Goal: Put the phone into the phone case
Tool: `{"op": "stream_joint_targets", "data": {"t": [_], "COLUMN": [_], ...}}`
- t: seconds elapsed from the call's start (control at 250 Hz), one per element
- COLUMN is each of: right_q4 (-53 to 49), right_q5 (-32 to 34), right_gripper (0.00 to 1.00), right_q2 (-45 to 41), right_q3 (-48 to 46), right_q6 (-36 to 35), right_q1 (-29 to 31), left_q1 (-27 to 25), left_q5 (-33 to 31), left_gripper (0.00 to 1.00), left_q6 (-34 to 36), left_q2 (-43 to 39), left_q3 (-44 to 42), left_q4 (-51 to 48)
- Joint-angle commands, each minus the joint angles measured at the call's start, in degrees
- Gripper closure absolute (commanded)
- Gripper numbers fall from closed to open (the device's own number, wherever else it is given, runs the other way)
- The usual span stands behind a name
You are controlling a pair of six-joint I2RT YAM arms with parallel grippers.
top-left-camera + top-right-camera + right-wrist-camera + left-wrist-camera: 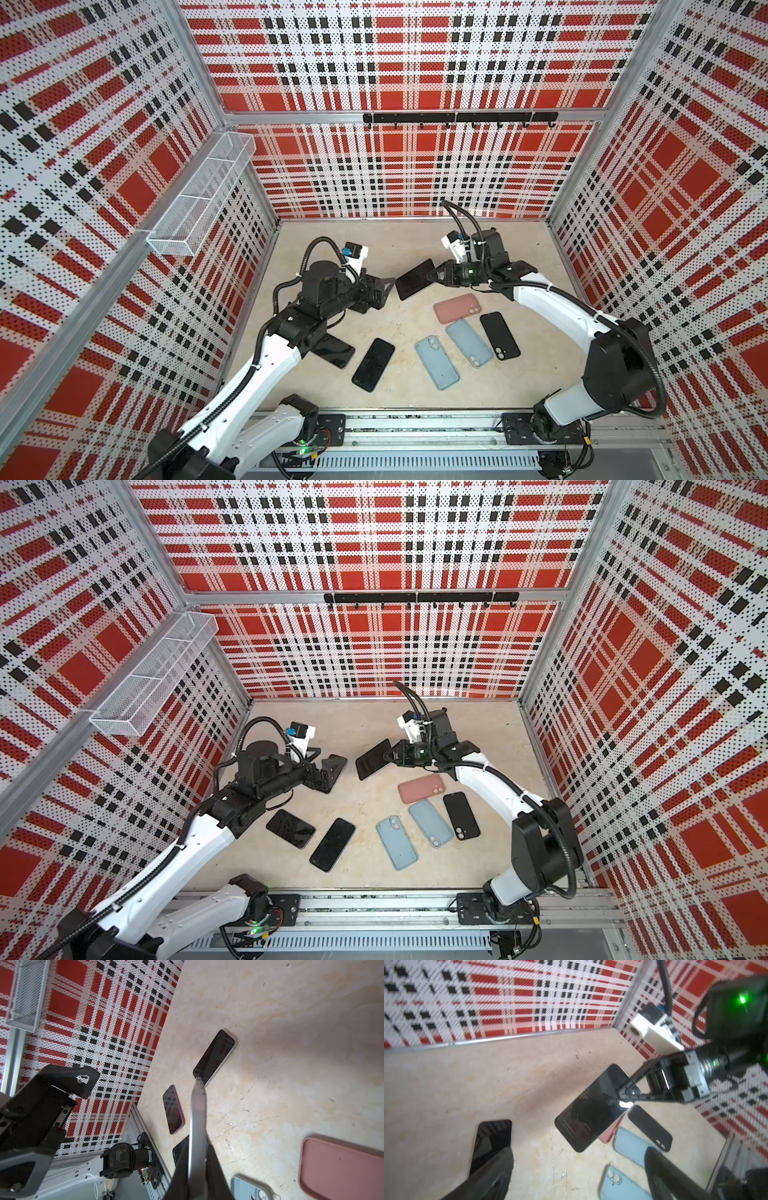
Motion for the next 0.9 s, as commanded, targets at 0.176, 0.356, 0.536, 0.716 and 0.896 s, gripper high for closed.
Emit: {"op": "stream_joint_targets", "data": {"t": [0.176,0.356,0.536,0.716,0.896], "right_q4": [-6.8,-12.1,-22.7,-30.6,-34.3], "right_q5": [0.2,10.4,25.4,40.0,52.7], "right_gripper": [1.00,1.00,1.00,1.00,1.00], "right_q2": [-7.7,-17.5,-28.0,-33.7,-36.8], "right_q3": [0.1,-6.0,-8.2,-6.6,-5.6], "right_q6": [-3.4,0.8,0.9,-1.3,-0.9], "right_q1": [-3.7,-12.0,-18.6,-20.8,-20.9], "left_q1": [-11.9,-17.8,-22.3,-26.2,-29.7], "left_q5": [-13.8,-20.5,-21.2,-23.3,-18.7], "left_gripper": [0.00,0.01,0.01,0.00,0.00], "left_q6": [24.5,19.0,13.9,12.9,13.6], "left_q2": [-1.7,4.0,15.2,26.7,38.8], "left_q3": [1.3,2.5,11.7,21.6,31.6], "left_q4": [-0.8,3.4,0.7,-0.9,-4.3]}}
